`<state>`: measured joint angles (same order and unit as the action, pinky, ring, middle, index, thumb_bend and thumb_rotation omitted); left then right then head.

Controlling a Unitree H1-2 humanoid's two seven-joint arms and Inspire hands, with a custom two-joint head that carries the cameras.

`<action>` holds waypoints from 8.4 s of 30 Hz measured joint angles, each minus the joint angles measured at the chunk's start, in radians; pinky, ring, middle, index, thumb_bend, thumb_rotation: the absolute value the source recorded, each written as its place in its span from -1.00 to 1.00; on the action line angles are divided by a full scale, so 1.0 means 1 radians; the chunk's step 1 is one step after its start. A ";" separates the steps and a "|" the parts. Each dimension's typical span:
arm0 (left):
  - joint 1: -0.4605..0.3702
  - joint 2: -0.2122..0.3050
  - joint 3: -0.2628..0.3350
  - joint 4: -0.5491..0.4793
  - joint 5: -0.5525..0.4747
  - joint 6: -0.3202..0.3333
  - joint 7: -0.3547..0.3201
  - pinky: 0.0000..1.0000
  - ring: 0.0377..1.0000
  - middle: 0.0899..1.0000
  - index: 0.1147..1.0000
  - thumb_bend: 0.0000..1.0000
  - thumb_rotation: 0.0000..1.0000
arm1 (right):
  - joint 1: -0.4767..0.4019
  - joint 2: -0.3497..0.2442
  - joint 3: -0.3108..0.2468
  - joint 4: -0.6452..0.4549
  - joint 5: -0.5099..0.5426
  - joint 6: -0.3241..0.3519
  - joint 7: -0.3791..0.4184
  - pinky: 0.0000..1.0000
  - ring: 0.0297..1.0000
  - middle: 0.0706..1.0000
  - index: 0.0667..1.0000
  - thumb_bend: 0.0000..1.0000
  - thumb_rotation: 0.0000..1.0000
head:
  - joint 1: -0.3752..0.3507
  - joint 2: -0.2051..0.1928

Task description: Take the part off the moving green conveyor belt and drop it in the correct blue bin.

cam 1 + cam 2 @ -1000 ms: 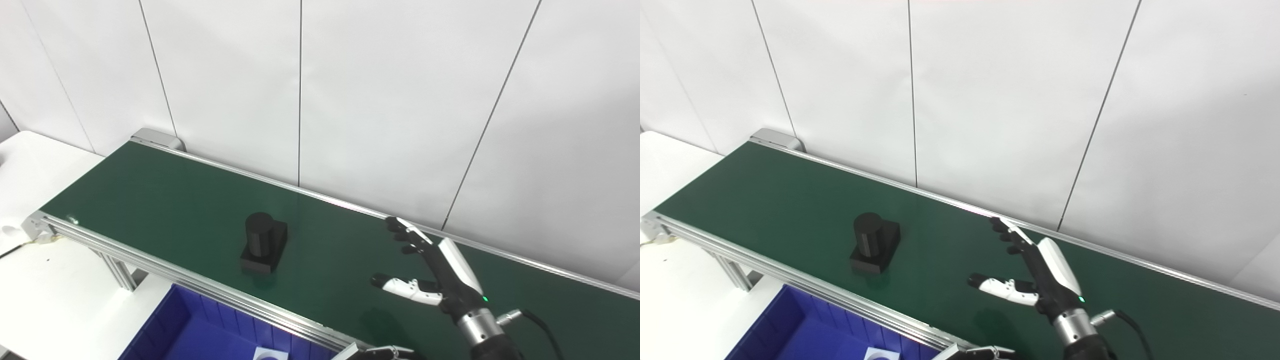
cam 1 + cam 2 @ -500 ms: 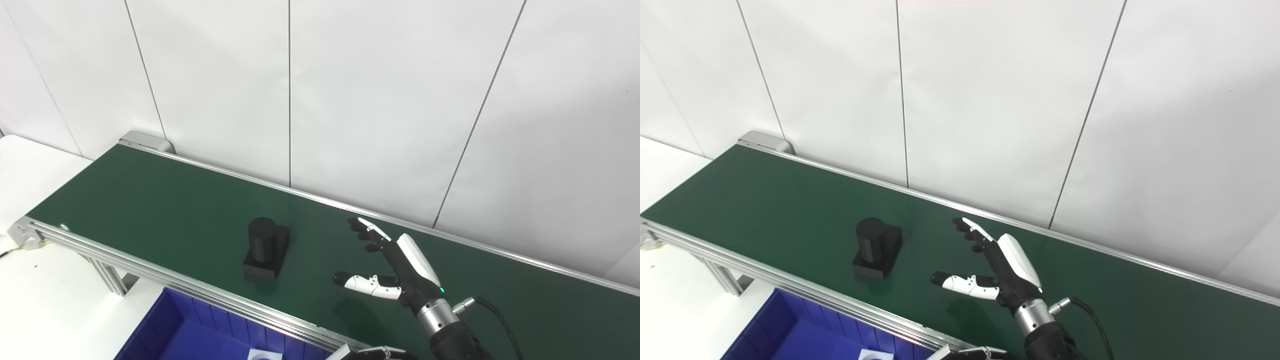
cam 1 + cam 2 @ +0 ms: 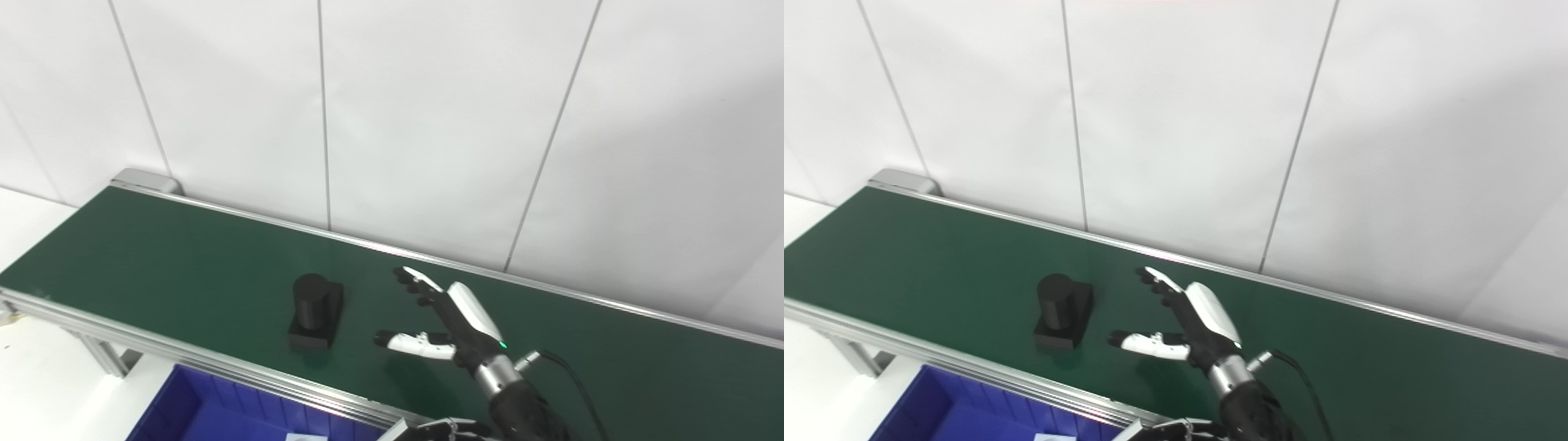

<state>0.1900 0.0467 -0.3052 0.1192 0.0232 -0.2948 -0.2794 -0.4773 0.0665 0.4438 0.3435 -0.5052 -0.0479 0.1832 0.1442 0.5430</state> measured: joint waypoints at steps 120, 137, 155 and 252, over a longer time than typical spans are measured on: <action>0.014 0.021 0.007 -0.069 -0.058 0.067 -0.023 0.65 0.59 0.39 0.18 1.00 -0.13 | 0.067 -0.006 -0.090 -0.103 -0.025 -0.074 -0.318 -0.21 -0.08 -0.12 -0.08 0.06 -1.00 | -0.083 0.097; 0.026 0.054 0.035 -0.106 -0.103 0.072 -0.050 0.54 0.50 0.39 0.21 1.00 -0.13 | 0.198 0.004 -0.231 -0.489 0.099 0.052 -0.261 -0.29 -0.14 -0.17 -0.05 0.05 -1.00 | -0.213 0.141; 0.029 0.103 0.078 -0.181 -0.168 0.123 -0.087 0.58 0.51 0.41 0.24 1.00 -0.15 | 0.373 0.033 -0.311 -0.769 0.133 0.119 -0.261 -0.15 -0.08 -0.15 -0.06 0.05 -1.00 | -0.390 0.238; 0.054 0.181 0.165 -0.282 -0.269 0.200 -0.130 0.55 0.46 0.37 0.23 1.00 -0.15 | 0.915 -0.068 -0.234 -0.881 0.230 0.071 -0.160 0.66 0.78 0.79 0.86 0.66 -0.12 | -0.508 0.336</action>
<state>0.2442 0.2276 -0.1400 -0.1632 -0.2461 -0.0950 -0.4091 0.4380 -0.0014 0.2102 -0.5372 -0.2751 0.0232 0.0228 -0.3637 0.8790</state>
